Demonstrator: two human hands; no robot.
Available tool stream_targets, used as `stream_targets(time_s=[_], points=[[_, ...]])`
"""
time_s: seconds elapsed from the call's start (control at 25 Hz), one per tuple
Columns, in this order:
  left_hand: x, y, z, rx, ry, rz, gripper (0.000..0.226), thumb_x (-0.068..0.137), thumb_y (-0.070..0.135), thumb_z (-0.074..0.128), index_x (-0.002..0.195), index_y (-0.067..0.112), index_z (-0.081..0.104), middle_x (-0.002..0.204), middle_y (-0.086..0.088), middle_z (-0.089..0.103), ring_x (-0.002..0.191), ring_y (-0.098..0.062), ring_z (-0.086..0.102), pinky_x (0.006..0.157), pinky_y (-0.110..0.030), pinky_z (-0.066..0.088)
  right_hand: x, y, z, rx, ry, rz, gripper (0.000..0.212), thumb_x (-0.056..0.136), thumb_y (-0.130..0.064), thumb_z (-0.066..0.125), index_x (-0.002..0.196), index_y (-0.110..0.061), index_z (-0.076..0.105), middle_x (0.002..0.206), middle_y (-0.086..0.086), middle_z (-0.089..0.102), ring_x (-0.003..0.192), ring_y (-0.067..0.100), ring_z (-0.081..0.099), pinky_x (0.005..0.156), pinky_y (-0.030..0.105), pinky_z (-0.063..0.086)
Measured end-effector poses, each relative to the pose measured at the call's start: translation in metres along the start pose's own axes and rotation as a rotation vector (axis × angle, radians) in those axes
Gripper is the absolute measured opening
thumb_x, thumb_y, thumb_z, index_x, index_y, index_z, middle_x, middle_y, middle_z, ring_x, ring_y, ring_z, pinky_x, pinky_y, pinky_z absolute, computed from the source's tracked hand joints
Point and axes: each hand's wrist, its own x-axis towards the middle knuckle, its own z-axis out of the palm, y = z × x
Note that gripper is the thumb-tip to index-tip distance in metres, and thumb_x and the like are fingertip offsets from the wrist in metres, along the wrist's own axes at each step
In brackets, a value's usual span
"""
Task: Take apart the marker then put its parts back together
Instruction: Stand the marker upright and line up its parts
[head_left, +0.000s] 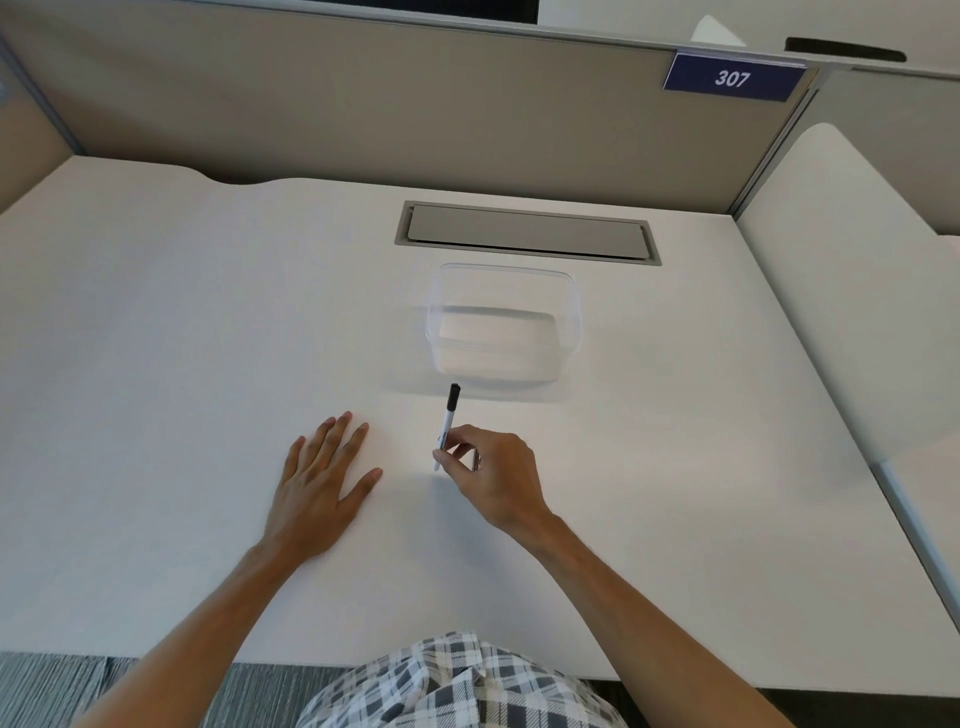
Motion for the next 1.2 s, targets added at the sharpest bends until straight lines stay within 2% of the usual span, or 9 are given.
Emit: stream_targets(time_s=[0.04,0.24,0.36,0.48,0.6,0.68,0.88,1.08,1.2], points=[[0.000,0.000,0.001,0.000,0.005,0.000,0.070,0.090,0.064,0.017,0.152,0.031,0.019,0.162,0.005,0.012,0.149,-0.012,0.007,0.120,-0.041,0.008,0.000,-0.001,-0.003,0.015,0.024,-0.011,0.008,0.088,-0.035,0.068,0.093,-0.029,0.071,0.081,-0.016,0.075,0.057,-0.009,0.054,0.067,0.028,0.043],[0.000,-0.002,0.002,0.007,0.014,0.001,0.069,0.091,0.063,0.018,0.152,0.031,0.019,0.162,0.005,0.013,0.148,-0.012,0.007,0.120,-0.042,0.009,0.000,-0.008,-0.010,0.014,0.173,-0.136,0.005,0.086,-0.031,0.071,0.089,-0.027,0.072,0.083,-0.016,0.076,0.064,-0.014,0.055,0.058,0.012,0.037],[0.000,-0.001,0.002,0.009,0.014,0.000,0.069,0.091,0.063,0.018,0.152,0.031,0.019,0.162,0.005,0.013,0.149,-0.012,0.007,0.120,-0.042,0.009,-0.003,-0.006,-0.004,-0.012,0.145,-0.124,0.007,0.087,-0.032,0.070,0.091,-0.027,0.072,0.083,-0.014,0.076,0.059,-0.015,0.051,0.061,0.023,0.044],[0.000,0.000,0.001,0.005,0.021,0.001,0.070,0.091,0.064,0.017,0.152,0.030,0.021,0.162,0.004,0.014,0.149,-0.013,0.009,0.120,-0.042,0.009,-0.007,-0.001,0.005,-0.078,0.098,-0.114,0.010,0.089,-0.032,0.070,0.095,-0.025,0.074,0.083,-0.010,0.076,0.053,-0.005,0.049,0.063,0.025,0.039],[0.000,0.000,0.002,0.007,0.016,0.003,0.071,0.090,0.064,0.016,0.152,0.029,0.019,0.162,0.005,0.013,0.149,-0.013,0.007,0.121,-0.042,0.009,-0.009,0.003,0.011,-0.144,0.069,-0.131,0.013,0.090,-0.030,0.069,0.099,-0.022,0.074,0.084,-0.009,0.077,0.067,0.009,0.063,0.062,0.021,0.032],[0.000,0.000,0.002,-0.001,0.019,0.002,0.071,0.090,0.064,0.016,0.152,0.029,0.020,0.162,0.004,0.013,0.149,-0.013,0.007,0.121,-0.043,0.009,-0.010,0.005,0.012,-0.154,0.074,-0.138,0.014,0.090,-0.031,0.068,0.100,-0.022,0.074,0.084,-0.009,0.077,0.071,0.012,0.065,0.061,0.021,0.032],[0.000,0.000,0.002,-0.001,0.022,0.009,0.070,0.091,0.064,0.017,0.152,0.030,0.019,0.162,0.004,0.013,0.149,-0.013,0.007,0.121,-0.042,0.008,-0.002,-0.001,-0.003,-0.110,0.109,-0.140,0.013,0.089,-0.031,0.071,0.097,-0.022,0.075,0.084,-0.009,0.077,0.067,0.010,0.065,0.067,0.024,0.042],[0.000,-0.001,0.003,0.005,0.016,0.000,0.070,0.091,0.064,0.016,0.152,0.031,0.019,0.162,0.005,0.013,0.149,-0.013,0.007,0.121,-0.042,0.007,0.008,-0.016,-0.018,-0.049,0.296,-0.273,0.008,0.085,-0.026,0.076,0.090,-0.020,0.076,0.080,-0.010,0.077,0.068,0.005,0.068,0.058,0.017,0.043],[0.000,0.000,0.002,0.005,0.019,-0.003,0.070,0.091,0.064,0.017,0.152,0.030,0.020,0.162,0.005,0.014,0.149,-0.014,0.009,0.120,-0.041,0.008,0.003,-0.018,-0.010,-0.083,0.321,-0.297,0.009,0.083,-0.027,0.077,0.090,-0.020,0.076,0.079,-0.008,0.076,0.058,-0.001,0.056,0.057,0.020,0.044]])
